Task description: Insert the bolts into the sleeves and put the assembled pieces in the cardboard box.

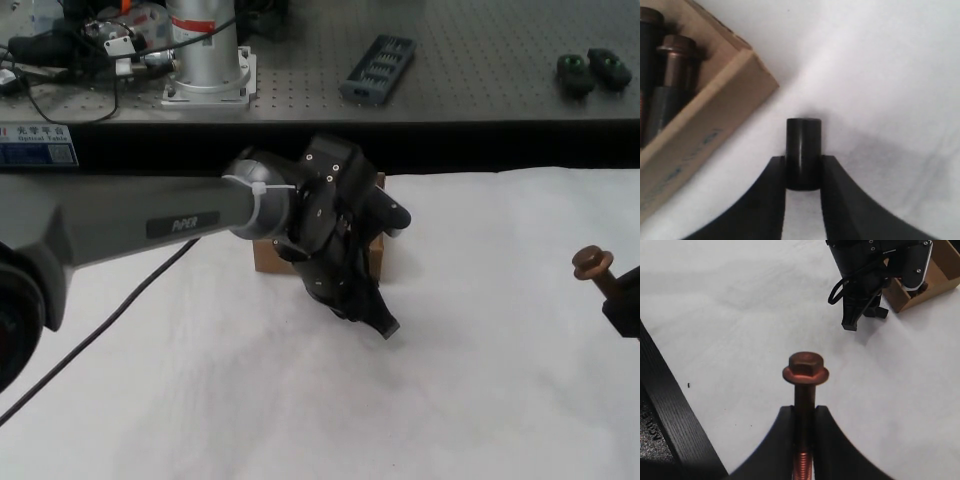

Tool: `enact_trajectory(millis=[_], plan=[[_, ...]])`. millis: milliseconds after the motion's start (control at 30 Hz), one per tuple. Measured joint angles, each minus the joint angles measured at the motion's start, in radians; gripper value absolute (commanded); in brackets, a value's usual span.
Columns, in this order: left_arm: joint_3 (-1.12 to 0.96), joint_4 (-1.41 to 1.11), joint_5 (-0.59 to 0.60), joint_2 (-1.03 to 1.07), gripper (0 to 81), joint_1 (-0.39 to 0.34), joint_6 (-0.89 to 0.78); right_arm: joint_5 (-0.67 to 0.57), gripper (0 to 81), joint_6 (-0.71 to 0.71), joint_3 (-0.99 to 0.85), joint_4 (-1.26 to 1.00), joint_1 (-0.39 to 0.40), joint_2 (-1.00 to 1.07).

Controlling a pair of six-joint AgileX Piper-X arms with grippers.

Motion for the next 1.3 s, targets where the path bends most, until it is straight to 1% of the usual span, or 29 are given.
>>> enact_trajectory(millis=[267,433,533,567,667,767,867,900,933,967,1033,1167,1233,1300], plan=[[0.001,0.124,0.106,-0.039,0.6,-0.003,-0.03,0.0,2.8,0.0,0.0,0.0,0.0,0.0],[0.006,0.163,0.166,-0.125,0.6,-0.007,-0.03,0.005,2.8,0.01,0.0,-0.002,0.0,0.0],[0.006,0.195,0.192,-0.17,0.6,-0.007,-0.03,0.014,2.8,0.052,0.0,-0.024,0.0,0.025],[0.006,0.231,0.205,-0.213,0.6,-0.003,-0.03,0.014,2.8,0.067,0.0,-0.037,0.0,0.039],[0.011,0.261,0.281,-0.255,0.6,0.001,-0.032,0.014,2.8,0.119,0.0,-0.087,0.0,0.068],[0.045,0.284,0.321,-0.317,0.6,0.004,-0.032,0.014,2.8,0.172,0.0,-0.142,0.0,0.117],[0.164,0.296,0.348,-0.435,0.6,0.006,-0.032,0.014,2.8,0.233,0.0,-0.21,0.0,0.157],[0.171,0.294,0.369,-0.44,0.6,0.006,-0.032,0.014,2.8,0.233,0.0,-0.21,0.0,0.16],[0.2,0.29,0.369,-0.466,0.6,0.006,-0.034,0.014,2.8,0.274,0.0,-0.254,0.0,0.18],[0.273,0.275,0.381,-0.529,0.6,0.006,-0.035,0.011,2.8,0.297,0.0,-0.277,0.0,0.191],[0.313,0.254,0.405,-0.562,0.6,0.006,-0.047,0.004,2.8,0.324,0.0,-0.305,0.0,0.205],[0.488,0.085,0.485,-0.695,0.6,0.006,-0.125,-0.015,2.8,0.368,0.0,-0.348,0.0,0.226],[0.561,-0.012,0.529,-0.763,0.6,0.009,-0.181,-0.04,2.8,0.42,0.0,-0.389,0.0,0.245],[0.634,-0.125,0.571,-0.864,0.6,0.012,-0.278,-0.067,2.8,0.474,0.0,-0.432,0.0,0.262]])
